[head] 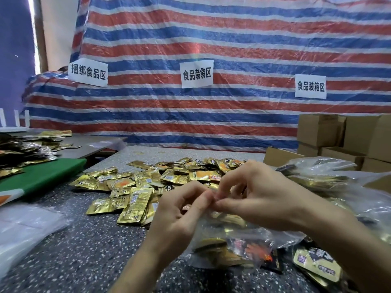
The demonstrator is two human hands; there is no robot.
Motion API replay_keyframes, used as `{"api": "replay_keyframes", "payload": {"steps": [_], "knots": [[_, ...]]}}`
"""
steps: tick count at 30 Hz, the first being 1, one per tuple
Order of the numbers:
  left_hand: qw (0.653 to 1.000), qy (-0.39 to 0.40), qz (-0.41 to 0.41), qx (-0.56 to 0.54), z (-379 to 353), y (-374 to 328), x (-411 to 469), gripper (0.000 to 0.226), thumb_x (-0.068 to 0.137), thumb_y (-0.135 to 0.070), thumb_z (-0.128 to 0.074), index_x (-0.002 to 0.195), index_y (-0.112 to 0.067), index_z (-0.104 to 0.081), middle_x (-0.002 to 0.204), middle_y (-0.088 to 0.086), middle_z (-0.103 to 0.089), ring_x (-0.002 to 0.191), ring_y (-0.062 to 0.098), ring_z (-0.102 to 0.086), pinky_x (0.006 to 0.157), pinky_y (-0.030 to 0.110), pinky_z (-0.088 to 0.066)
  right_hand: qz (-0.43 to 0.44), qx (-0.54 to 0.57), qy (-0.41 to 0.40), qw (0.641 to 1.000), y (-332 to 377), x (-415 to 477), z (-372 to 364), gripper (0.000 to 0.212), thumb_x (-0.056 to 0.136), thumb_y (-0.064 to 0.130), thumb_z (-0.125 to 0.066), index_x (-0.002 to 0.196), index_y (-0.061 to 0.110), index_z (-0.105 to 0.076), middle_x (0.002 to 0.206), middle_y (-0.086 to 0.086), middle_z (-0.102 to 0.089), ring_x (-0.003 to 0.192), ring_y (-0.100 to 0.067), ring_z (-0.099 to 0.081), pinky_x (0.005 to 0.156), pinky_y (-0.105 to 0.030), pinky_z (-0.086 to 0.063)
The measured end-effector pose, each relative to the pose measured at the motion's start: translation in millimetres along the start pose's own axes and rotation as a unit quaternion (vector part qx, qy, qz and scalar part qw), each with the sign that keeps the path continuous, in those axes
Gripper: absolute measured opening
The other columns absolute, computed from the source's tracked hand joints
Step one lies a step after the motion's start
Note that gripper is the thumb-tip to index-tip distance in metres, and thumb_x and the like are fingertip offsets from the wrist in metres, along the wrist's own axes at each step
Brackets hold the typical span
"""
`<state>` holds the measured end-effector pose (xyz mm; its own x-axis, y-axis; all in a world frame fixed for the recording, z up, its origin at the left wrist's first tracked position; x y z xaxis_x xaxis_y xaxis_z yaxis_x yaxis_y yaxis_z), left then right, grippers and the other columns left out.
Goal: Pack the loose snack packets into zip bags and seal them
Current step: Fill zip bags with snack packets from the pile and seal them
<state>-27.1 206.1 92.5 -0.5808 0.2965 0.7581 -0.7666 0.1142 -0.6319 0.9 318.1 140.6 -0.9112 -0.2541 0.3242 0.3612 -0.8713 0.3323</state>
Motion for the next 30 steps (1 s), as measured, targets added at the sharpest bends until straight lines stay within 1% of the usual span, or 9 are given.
{"api": "replay_keyframes", "payload": {"steps": [2,4,5,10,17,21,24,27,30], "knots": [[0.999,-0.002,-0.022,0.037,-0.3,-1.6,-0.1,0.017,0.092,-0.014,-0.058,0.082,-0.021,-0.069,0.074,-0.006,-0.068,0.07,0.008,-0.063,0.061,0.021,-0.047,-0.002,-0.022,0.002,1.0,1.6,-0.8,0.8,0.014,0.087,0.041,-0.07,0.08,0.031,-0.076,0.056,0.028,-0.058,0.055,0.006,-0.053,0.054,-0.018,-0.035],[0.997,-0.004,-0.043,0.068,-0.9,-2.6,-0.3,0.014,0.092,-0.015,-0.059,0.084,-0.019,-0.071,0.078,-0.004,-0.07,0.073,0.013,-0.065,0.063,0.031,-0.051,-0.003,-0.032,-0.002,0.999,3.3,-1.3,2.7,0.014,0.086,0.039,-0.07,0.08,0.029,-0.077,0.059,0.024,-0.062,0.058,0.005,-0.056,0.055,-0.017,-0.038],[0.996,-0.004,-0.051,0.078,-1.4,-3.3,-0.5,0.013,0.093,-0.017,-0.06,0.086,-0.018,-0.071,0.079,-0.005,-0.07,0.073,0.013,-0.065,0.064,0.031,-0.051,-0.002,-0.034,-0.007,0.999,3.9,-1.8,3.7,0.014,0.086,0.039,-0.07,0.081,0.028,-0.078,0.062,0.02,-0.064,0.06,0.002,-0.057,0.055,-0.018,-0.04],[0.991,-0.006,-0.072,0.11,-1.6,-7.2,-0.4,0.016,0.092,-0.029,-0.056,0.088,-0.022,-0.07,0.081,-0.013,-0.069,0.074,0.01,-0.065,0.063,0.018,-0.048,-0.004,-0.014,-0.043,0.999,3.7,-5.2,9.6,0.019,0.081,0.043,-0.076,0.074,0.026,-0.076,0.063,0.011,-0.068,0.06,-0.002,-0.062,0.053,-0.024,-0.049],[0.987,0.019,-0.089,0.129,-4.3,-8.8,0.8,0.015,0.093,-0.014,-0.061,0.089,-0.024,-0.071,0.081,-0.018,-0.067,0.074,0.004,-0.062,0.065,0.01,-0.041,-0.013,-0.005,0.016,1.0,-0.1,-5.3,-0.3,0.022,0.087,0.041,-0.074,0.072,0.027,-0.066,0.067,0.008,-0.061,0.064,-0.005,-0.055,0.062,-0.034,-0.05],[0.99,0.023,-0.084,0.108,-5.8,-10.3,0.8,0.022,0.094,-0.014,-0.058,0.088,-0.033,-0.067,0.079,-0.022,-0.065,0.075,-0.001,-0.061,0.066,0.007,-0.04,-0.007,0.001,0.009,1.0,2.1,-5.8,2.8,0.022,0.082,0.046,-0.074,0.074,0.026,-0.069,0.063,0.012,-0.061,0.06,-0.003,-0.054,0.058,-0.032,-0.047],[0.995,0.004,-0.063,0.082,-0.7,-5.3,1.3,0.019,0.094,-0.015,-0.058,0.086,-0.026,-0.071,0.081,-0.014,-0.07,0.076,0.005,-0.065,0.066,0.017,-0.045,0.003,0.008,-0.008,1.0,4.9,-7.4,7.7,0.021,0.078,0.045,-0.076,0.073,0.026,-0.072,0.064,0.014,-0.065,0.06,-0.002,-0.057,0.055,-0.026,-0.046],[0.995,-0.009,-0.054,0.078,3.1,-3.4,2.0,0.018,0.093,-0.015,-0.058,0.089,-0.026,-0.071,0.081,-0.013,-0.071,0.075,0.007,-0.065,0.066,0.023,-0.047,-0.002,0.024,-0.002,1.0,1.9,-10.4,7.3,0.01,0.081,0.035,-0.078,0.077,0.026,-0.074,0.073,0.008,-0.071,0.067,-0.009,-0.064,0.061,-0.034,-0.055],[0.995,-0.006,-0.054,0.08,1.7,-3.1,1.1,0.016,0.093,-0.017,-0.058,0.087,-0.024,-0.072,0.082,-0.009,-0.072,0.076,0.016,-0.066,0.068,0.037,-0.05,-0.018,0.043,0.004,0.999,-4.2,-12.4,3.4,0.008,0.086,0.029,-0.076,0.081,0.022,-0.075,0.077,0.001,-0.074,0.072,-0.014,-0.067,0.068,-0.041,-0.056]]}}
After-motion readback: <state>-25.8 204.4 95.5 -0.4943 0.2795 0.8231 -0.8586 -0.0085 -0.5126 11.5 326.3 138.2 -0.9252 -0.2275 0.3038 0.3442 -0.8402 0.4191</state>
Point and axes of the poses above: each hand's wrist, its own x-axis towards the middle knuckle, its own z-axis out of the back of the hand, y = z × x, the point moved 9 cm from there along x, towards the middle knuckle
